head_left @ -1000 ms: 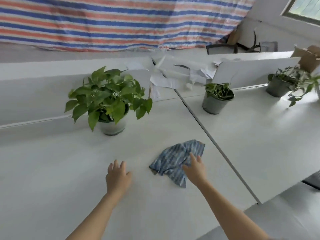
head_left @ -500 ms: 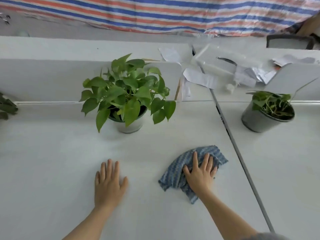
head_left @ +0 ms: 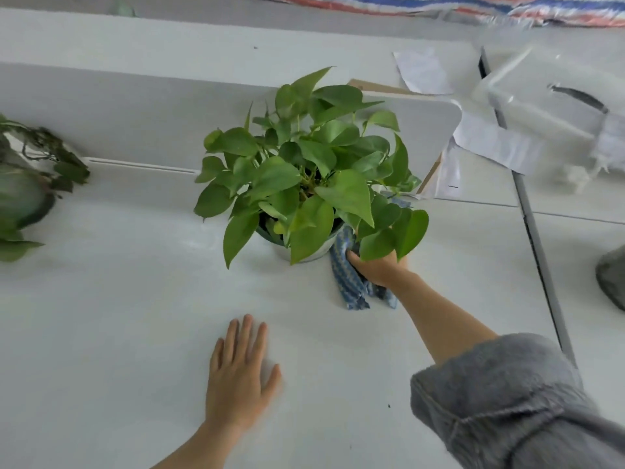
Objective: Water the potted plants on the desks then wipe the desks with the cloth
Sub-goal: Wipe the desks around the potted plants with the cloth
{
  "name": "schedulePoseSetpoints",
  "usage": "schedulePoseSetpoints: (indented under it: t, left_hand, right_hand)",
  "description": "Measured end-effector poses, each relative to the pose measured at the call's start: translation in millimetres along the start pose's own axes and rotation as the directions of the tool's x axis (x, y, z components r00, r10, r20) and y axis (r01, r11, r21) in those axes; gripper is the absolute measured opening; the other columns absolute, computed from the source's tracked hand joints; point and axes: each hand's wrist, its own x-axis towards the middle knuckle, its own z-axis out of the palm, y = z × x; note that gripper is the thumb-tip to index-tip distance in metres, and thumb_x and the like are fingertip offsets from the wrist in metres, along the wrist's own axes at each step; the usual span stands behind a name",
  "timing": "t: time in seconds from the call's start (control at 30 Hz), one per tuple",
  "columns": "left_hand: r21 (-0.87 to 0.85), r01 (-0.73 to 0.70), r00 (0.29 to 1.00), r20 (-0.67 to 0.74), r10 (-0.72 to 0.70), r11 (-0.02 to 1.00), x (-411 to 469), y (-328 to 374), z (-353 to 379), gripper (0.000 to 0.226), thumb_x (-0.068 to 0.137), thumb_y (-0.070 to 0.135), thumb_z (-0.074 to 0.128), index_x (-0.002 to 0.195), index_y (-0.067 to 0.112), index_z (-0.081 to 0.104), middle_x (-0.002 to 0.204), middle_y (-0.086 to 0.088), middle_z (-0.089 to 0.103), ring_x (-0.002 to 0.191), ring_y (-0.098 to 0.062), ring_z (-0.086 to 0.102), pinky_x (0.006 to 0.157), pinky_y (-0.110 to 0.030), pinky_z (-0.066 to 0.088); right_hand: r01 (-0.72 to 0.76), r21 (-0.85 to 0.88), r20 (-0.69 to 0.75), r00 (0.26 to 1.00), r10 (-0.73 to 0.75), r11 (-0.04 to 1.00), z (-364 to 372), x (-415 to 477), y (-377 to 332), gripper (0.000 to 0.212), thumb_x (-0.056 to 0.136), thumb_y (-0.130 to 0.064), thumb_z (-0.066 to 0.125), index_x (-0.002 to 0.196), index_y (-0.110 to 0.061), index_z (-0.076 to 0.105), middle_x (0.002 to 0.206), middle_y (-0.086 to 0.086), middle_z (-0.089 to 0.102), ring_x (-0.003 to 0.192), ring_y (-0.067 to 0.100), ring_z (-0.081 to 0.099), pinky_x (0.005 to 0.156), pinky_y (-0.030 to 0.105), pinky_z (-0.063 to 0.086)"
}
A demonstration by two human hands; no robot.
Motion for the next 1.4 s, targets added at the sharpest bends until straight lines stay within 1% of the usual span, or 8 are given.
schedulePoseSetpoints:
  t: [0.17,0.3,0.43,0.63,0.9,1.1,1.27,1.4]
  left_hand:
    - [-0.007,0.007,1.0,0.009,-0.007,1.0,1.3,-0.5,1.5,0.065,0.072,0.048,0.037,0.13,0.019,0.039,0.135,-0.013,0.055,0.128,-0.025,0.031,0.114,-0.023,-0.012]
    - [0.009,-0.003,1.0,0.01,0.003,1.0,1.8,0.2,0.3,0.065,0.072,0.048,0.037,0.129,0.019,0.039,0.134,-0.013,0.056,0.127,-0.025,0.031,0.114,-0.025,-0.009]
    - [0.039,-0.004,1.0,0.02,0.003,0.999,2.2,-0.4,1.0,0.058,0.084,0.053,0.026,0.129,0.018,0.039,0.132,-0.014,0.057,0.126,-0.026,0.033,0.108,-0.033,0.006]
    - [0.0,0.002,0.999,0.033,-0.002,1.0,2.2,-0.5,-0.9,0.073,0.089,0.06,0.0,0.128,0.014,0.04,0.132,-0.015,0.057,0.126,-0.028,0.033,0.108,-0.036,0.012]
    - [-0.065,0.043,0.996,0.077,-0.038,0.997,2.2,0.8,0.5,0.082,0.07,0.054,0.038,0.128,-0.004,0.041,0.129,-0.019,0.057,0.124,-0.024,0.034,0.114,-0.022,-0.008]
    - [0.013,0.109,0.988,0.105,-0.11,0.994,0.8,-0.2,7.6,0.088,0.071,0.056,0.036,0.126,-0.011,0.046,0.129,-0.027,0.054,0.124,-0.03,0.033,0.113,-0.025,-0.001]
    - [-0.006,0.065,0.995,0.081,-0.064,0.998,0.2,1.1,-2.6,0.077,0.096,0.044,0.001,0.12,-0.013,0.046,0.12,-0.031,0.059,0.116,-0.04,0.053,0.11,-0.03,0.013]
    - [-0.04,0.058,0.998,0.037,-0.056,0.998,1.6,-0.8,1.5,0.08,0.075,0.055,0.034,0.128,-0.005,0.033,0.13,-0.026,0.054,0.125,-0.03,0.033,0.115,-0.024,-0.007]
  right_hand:
    - [0.138,-0.333,0.106,0.988,-0.108,0.933,6.1,-14.8,-10.5,0.063,0.09,-0.054,0.036,0.137,-0.014,0.037,0.126,0.011,0.052,0.12,0.03,0.044,0.097,0.036,0.038]
    - [0.287,-0.447,0.209,0.954,-0.213,0.847,27.1,-51.9,-22.3,0.078,0.083,-0.064,0.018,0.145,-0.018,0.023,0.154,0.017,0.02,0.142,0.036,0.016,0.115,0.051,0.011]
    - [0.45,-0.426,0.365,0.879,-0.307,0.784,57.3,-95.9,-39.6,0.066,0.075,-0.063,0.032,0.123,-0.026,0.057,0.136,0.009,0.053,0.125,0.03,0.05,0.095,0.054,0.046]
    - [0.631,-0.328,0.447,0.759,-0.473,0.703,61.9,-89.6,-50.8,0.07,0.084,-0.056,0.026,0.147,-0.028,0.013,0.158,0.003,-0.003,0.146,0.023,-0.007,0.11,0.039,-0.017]
    - [0.737,-0.329,0.49,0.667,-0.561,0.59,73.3,-46.7,-107.3,0.065,0.084,-0.045,0.036,0.145,-0.03,0.02,0.158,0.004,0.004,0.146,0.022,-0.004,0.118,0.041,-0.005]
    - [0.648,-0.284,0.418,0.747,-0.517,0.706,82.6,-17.3,-159.1,0.063,0.088,-0.032,0.043,0.146,-0.026,0.019,0.158,0.007,0.003,0.145,0.027,-0.004,0.117,0.037,-0.003]
    - [0.496,-0.22,0.414,0.827,-0.381,0.84,86.9,-0.2,-178.7,0.069,0.09,-0.035,0.043,0.148,-0.027,0.007,0.157,0.01,-0.007,0.144,0.03,-0.011,0.116,0.037,-0.007]
    - [0.49,-0.208,0.364,0.842,-0.397,0.847,88.4,-12.5,-162.3,0.061,0.091,-0.03,0.041,0.147,-0.021,0.019,0.158,0.009,-0.003,0.144,0.029,-0.009,0.116,0.038,-0.006]
